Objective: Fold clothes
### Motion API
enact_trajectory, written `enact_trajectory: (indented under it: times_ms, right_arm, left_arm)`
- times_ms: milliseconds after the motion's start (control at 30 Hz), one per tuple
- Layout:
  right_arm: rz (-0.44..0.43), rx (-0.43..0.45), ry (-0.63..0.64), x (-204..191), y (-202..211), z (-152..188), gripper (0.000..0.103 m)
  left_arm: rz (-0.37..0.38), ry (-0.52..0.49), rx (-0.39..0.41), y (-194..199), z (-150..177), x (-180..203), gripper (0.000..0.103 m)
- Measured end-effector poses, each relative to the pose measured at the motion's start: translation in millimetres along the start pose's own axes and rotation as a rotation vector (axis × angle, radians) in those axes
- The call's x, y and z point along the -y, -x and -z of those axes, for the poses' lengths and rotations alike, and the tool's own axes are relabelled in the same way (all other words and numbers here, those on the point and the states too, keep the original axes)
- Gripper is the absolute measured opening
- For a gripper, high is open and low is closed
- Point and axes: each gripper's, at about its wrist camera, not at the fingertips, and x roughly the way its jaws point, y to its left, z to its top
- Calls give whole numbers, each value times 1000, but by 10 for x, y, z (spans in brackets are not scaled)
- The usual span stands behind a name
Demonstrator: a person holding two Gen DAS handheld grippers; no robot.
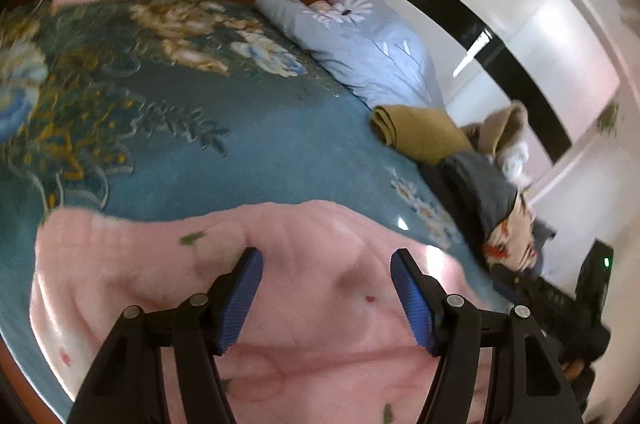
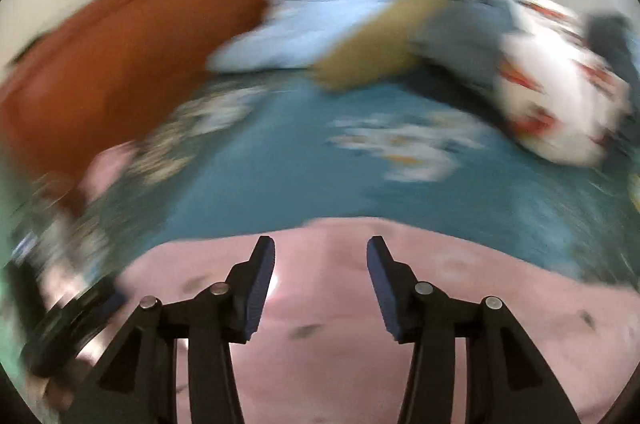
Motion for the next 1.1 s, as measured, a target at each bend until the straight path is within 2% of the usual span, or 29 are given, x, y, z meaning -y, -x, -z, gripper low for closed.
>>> enact_trajectory:
  times_ms: [67, 100, 133, 167, 200, 267, 333, 400, 500, 567, 767, 800, 867, 933, 967, 1000, 1100]
  right_arm:
    - [-7, 6, -58, 148, -74, -1, 53]
    - [-11, 22, -66, 203, -85, 7, 62]
    - [-16, 43, -74, 251, -93, 25, 66]
    - [-34, 63, -82, 297, -87, 39, 66]
    - [-67, 83, -94, 356, -60, 50, 66]
    - [-135, 119, -121, 481, 30, 62, 66]
    - [-161, 150, -147, 596, 144, 26, 66]
    - [-185, 179, -171, 704, 249, -8, 66]
    - [-199, 198, -202, 809, 317, -35, 66]
    - [-212, 187, -237, 886, 305, -32, 66]
    - [-230, 176, -311, 1044, 288, -16, 66]
    - [-236, 174, -316, 1054, 284, -17, 66]
    - [-246, 174, -328, 1073, 286, -15, 66]
    - [-247, 171, -339, 1091, 278, -11, 66]
    - [-247, 167, -345, 1098, 272, -9, 66]
    - [-250, 162, -350, 1101, 266, -6, 66]
    - [-264, 153, -368, 1120, 259, 3, 66]
  left_arm:
    - [-5, -41, -6, -47, -95, 113, 70]
    - [-8, -58, -9, -79, -168, 177, 70]
    - [-11, -75, -12, -111, -241, 240, 70]
    - [-17, -97, -17, -149, -315, 313, 71]
    - [-54, -170, -38, -250, -407, 468, 71]
    - [-114, -312, -92, -519, -535, 757, 71]
    - [-116, -408, -183, -873, -603, 986, 71]
    - [-85, -442, -287, -1241, -609, 1133, 71]
    - [9, -465, -437, -1606, -473, 1319, 71]
    - [59, -516, -521, -1791, -303, 1480, 71]
    - [12, -615, -676, -2136, 184, 1736, 71]
    - [-3, -643, -673, -2133, 279, 1766, 70]
    - [-47, -727, -617, -2052, 461, 1850, 69]
    - [-61, -730, -572, -1964, 524, 1860, 42]
    - [-71, -717, -551, -1909, 542, 1874, 23]
    - [-82, -708, -529, -1854, 558, 1891, 19]
    - [-136, -765, -417, -1691, 514, 2000, 16]
